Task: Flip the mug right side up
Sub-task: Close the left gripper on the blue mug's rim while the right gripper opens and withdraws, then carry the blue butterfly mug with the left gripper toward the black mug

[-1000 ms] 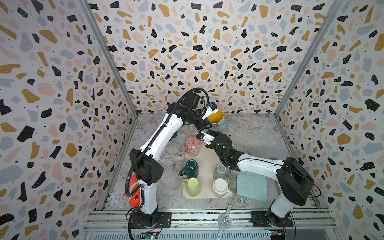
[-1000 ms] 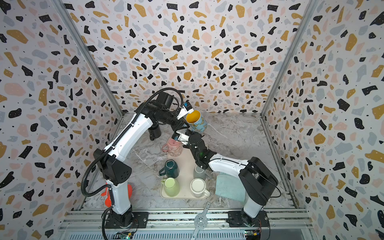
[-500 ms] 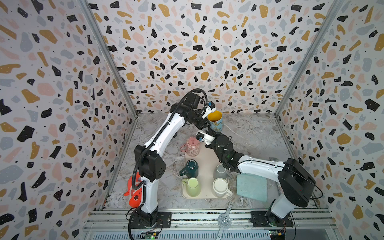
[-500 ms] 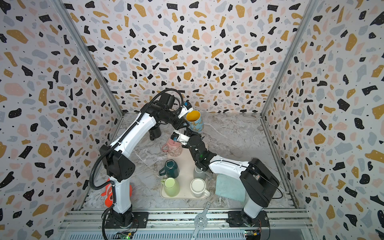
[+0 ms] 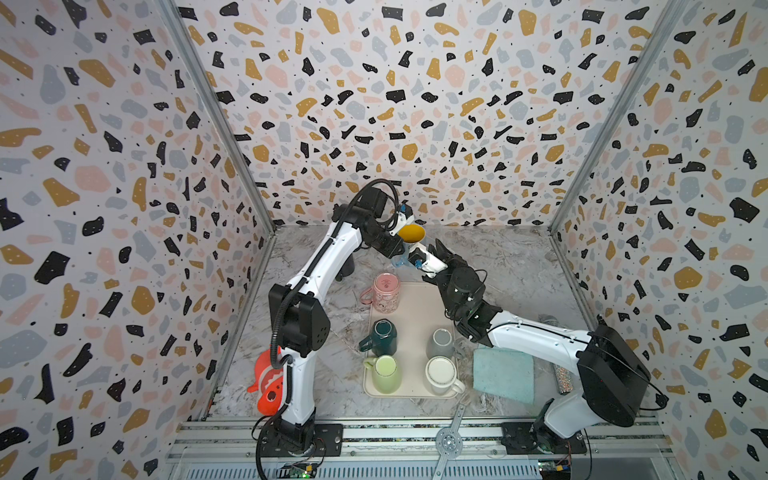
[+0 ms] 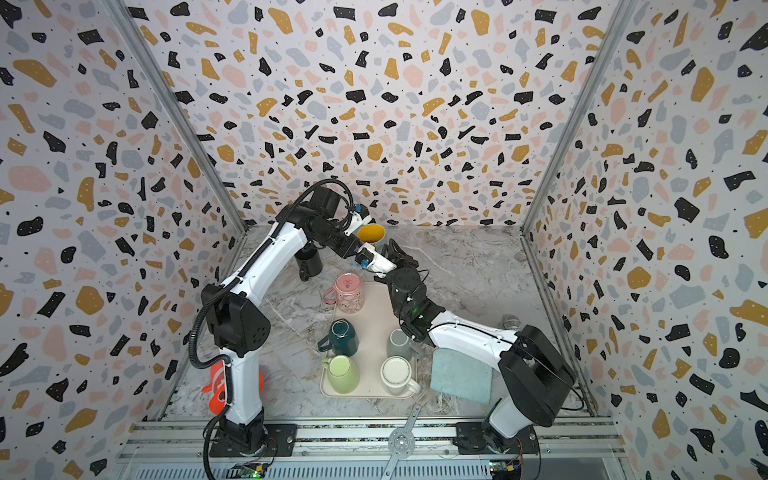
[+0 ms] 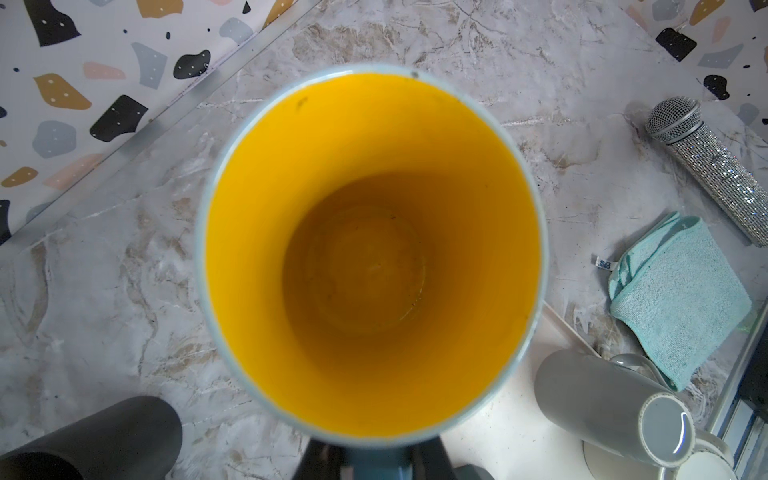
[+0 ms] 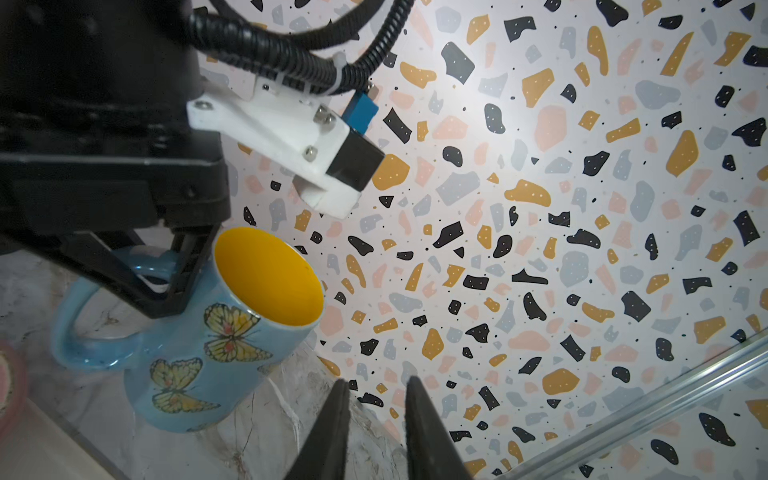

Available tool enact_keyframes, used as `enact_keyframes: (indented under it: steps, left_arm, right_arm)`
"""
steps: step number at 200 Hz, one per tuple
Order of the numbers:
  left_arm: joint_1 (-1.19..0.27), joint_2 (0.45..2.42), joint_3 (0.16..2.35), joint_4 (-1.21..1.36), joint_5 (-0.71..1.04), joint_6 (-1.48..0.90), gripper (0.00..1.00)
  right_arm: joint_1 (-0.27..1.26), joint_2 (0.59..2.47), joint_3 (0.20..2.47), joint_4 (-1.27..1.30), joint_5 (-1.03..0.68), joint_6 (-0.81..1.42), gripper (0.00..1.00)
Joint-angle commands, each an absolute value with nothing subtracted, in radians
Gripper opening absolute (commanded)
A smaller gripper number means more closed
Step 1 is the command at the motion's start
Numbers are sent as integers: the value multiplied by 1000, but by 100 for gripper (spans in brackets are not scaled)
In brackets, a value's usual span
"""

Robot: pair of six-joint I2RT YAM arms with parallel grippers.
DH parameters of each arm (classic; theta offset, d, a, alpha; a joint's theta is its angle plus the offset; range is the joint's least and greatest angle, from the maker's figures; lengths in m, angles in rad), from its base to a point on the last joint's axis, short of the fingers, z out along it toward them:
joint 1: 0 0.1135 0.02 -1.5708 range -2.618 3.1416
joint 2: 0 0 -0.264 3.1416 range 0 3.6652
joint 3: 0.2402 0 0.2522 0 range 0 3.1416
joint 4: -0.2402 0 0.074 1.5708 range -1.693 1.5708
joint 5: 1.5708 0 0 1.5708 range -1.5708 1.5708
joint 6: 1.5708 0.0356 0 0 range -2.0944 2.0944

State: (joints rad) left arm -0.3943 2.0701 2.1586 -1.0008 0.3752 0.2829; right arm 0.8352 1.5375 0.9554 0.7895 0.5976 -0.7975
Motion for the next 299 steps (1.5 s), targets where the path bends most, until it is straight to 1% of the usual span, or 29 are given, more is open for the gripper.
enact_keyframes:
  steps: [1,61,143,208,243,299]
  left_arm:
    - [-375,2061,2200,-866,402,246,0]
    - [-324,2072,2150,-735,347,158,0]
    - [-285,2083,2050,-658,239,121,0]
    - [-261,2095,1957,-570,153,49,0]
    - [-245,2085,1898,-506,134,9,0]
    - [-233,2085,1848,-473,120,-7,0]
  right_arm:
    - [824,1473,943,794,645,-760,26]
    - [799,1405,899,746,681,-666,25]
    - [790,1345,853,624,673,-485,25]
    - [781,1347,847,595,664,-460,25]
    - [779,1348,848,588,660,-456,25]
    - [778,1357,847,583,660,-445,25]
